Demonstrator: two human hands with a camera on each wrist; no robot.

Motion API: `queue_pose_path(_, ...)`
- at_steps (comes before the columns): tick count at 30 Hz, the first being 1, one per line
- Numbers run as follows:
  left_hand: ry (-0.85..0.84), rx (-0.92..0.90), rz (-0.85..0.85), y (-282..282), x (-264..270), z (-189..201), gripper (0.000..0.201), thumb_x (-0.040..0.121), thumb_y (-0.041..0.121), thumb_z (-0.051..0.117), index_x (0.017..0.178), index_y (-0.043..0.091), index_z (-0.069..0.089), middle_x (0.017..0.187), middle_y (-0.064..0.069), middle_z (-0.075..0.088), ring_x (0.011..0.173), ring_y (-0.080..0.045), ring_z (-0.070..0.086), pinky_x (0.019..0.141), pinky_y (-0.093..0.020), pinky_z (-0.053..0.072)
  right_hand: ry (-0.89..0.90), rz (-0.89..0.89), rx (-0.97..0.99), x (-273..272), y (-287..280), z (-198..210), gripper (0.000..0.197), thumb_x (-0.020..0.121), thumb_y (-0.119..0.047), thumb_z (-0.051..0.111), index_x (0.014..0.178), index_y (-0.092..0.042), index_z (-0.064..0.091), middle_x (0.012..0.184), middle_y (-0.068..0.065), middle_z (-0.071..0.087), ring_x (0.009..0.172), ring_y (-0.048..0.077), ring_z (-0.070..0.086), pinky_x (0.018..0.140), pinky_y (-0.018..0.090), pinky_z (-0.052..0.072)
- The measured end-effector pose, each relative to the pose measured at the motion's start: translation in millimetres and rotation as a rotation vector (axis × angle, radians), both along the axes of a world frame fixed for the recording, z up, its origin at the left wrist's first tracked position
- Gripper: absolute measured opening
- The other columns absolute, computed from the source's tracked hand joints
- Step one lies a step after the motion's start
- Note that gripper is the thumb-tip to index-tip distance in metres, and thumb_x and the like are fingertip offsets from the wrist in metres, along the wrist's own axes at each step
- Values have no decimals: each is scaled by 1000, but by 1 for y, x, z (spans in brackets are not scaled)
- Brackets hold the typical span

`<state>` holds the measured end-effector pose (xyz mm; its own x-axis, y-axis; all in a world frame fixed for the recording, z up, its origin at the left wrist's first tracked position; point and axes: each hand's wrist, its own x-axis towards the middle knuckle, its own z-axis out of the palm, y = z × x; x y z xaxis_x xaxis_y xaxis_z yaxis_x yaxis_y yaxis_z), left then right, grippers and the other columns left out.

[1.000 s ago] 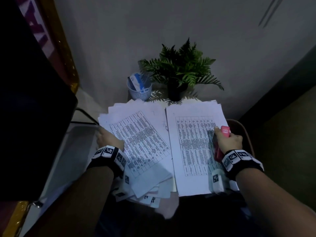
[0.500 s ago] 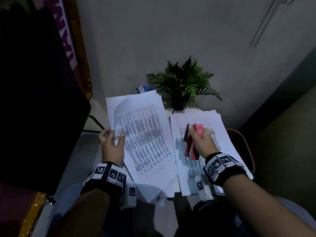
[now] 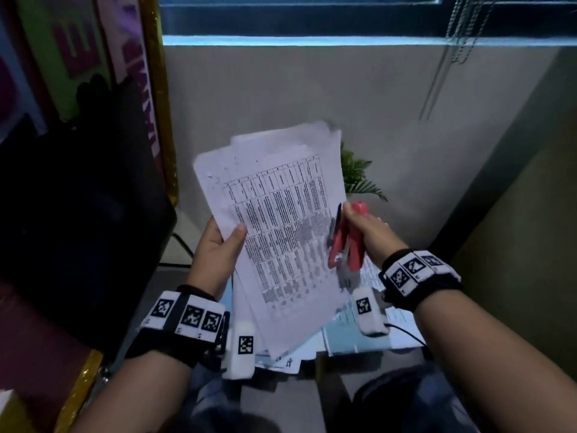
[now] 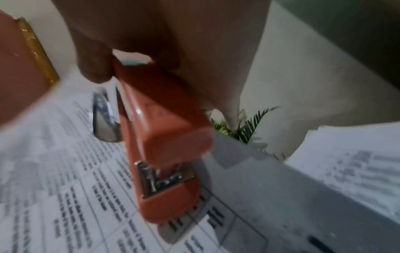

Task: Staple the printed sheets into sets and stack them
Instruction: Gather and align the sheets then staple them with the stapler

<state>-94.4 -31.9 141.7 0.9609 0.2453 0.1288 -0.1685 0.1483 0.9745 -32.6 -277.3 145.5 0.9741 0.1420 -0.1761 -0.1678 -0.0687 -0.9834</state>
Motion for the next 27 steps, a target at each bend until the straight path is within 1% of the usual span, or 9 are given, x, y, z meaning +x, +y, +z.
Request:
queue_pose_path(3, 106, 151, 90, -10, 6, -8, 31, 91, 0, 55, 115, 17, 45, 111, 2, 56, 87, 2, 60, 78, -24, 50, 51, -90, -238, 2, -17, 6, 48, 78, -67, 56, 85, -20, 64, 75, 4, 67, 68, 21, 60, 67, 30, 45)
queue_pose_path(6, 347, 286, 57, -15, 12, -34, 56, 86, 2, 63, 131, 17, 33, 114, -7, 51, 99, -22, 56, 81, -37, 50, 169, -119, -351, 1, -26, -7, 44, 84, -61, 54, 87, -19, 63, 75, 3, 66, 65, 17, 62, 54, 19, 46)
queue_pose_path(10, 538, 543, 26, -28, 17, -77, 63, 81, 2, 67, 130, 14, 30, 82, -6, 50, 74, -26, 53, 70, -36, 45, 239, -193, -463, 2, -25, -43, 57, 77, -67, 56, 94, -14, 67, 103, 14, 69, 94, 31, 66, 92, 41, 50)
queue_pose_path(14, 739, 681, -19, -26, 29, -111, 60, 84, 2, 65, 130, 11, 26, 98, -20, 59, 79, -31, 56, 70, -38, 46, 246, -105, -581, 0, -14, -67, 42, 89, -55, 50, 93, -14, 60, 96, 12, 66, 85, 27, 62, 89, 39, 50)
queue_pose_path(17, 821, 897, -95, -23, 35, -122, 67, 85, 4, 63, 136, 12, 21, 96, -15, 54, 76, -28, 55, 69, -37, 47, 340, 17, -651, 6, -2, -86, 55, 89, -55, 50, 121, -10, 52, 107, 12, 60, 93, 28, 59, 87, 36, 46)
queue_pose_path(19, 823, 1074, -119, -23, 39, -124, 79, 84, 6, 63, 145, 15, 14, 132, -17, 39, 103, -32, 54, 78, -37, 46, 386, 62, -731, 13, 7, -97, 71, 88, -52, 55, 137, -6, 33, 123, 15, 55, 107, 32, 57, 84, 33, 42)
queue_pose_path(21, 742, 1234, -137, -27, 46, -127, 83, 84, 16, 66, 148, 19, 13, 154, -11, 12, 133, -33, 30, 100, -43, 40, 398, 97, -803, 18, 15, -107, 76, 88, -42, 60, 141, -4, 20, 126, 17, 54, 108, 32, 57, 78, 32, 43)
queue_pose_path(24, 615, 1423, -336, -42, 56, -134, 69, 92, 27, 53, 149, 20, 15, 159, -5, -3, 145, -28, 7, 114, -45, 22, 366, 100, -848, 27, 26, -120, 60, 86, -29, 64, 130, -7, 29, 119, 16, 57, 92, 29, 58, 70, 29, 42)
queue_pose_path(27, 545, 1516, -514, -53, 63, -144, 59, 97, 27, 45, 149, 16, 17, 159, -6, 5, 144, -27, 12, 113, -44, 23, 298, 104, -894, 34, 34, -129, 52, 83, -29, 66, 120, -8, 35, 118, 16, 52, 96, 30, 58, 72, 32, 45)
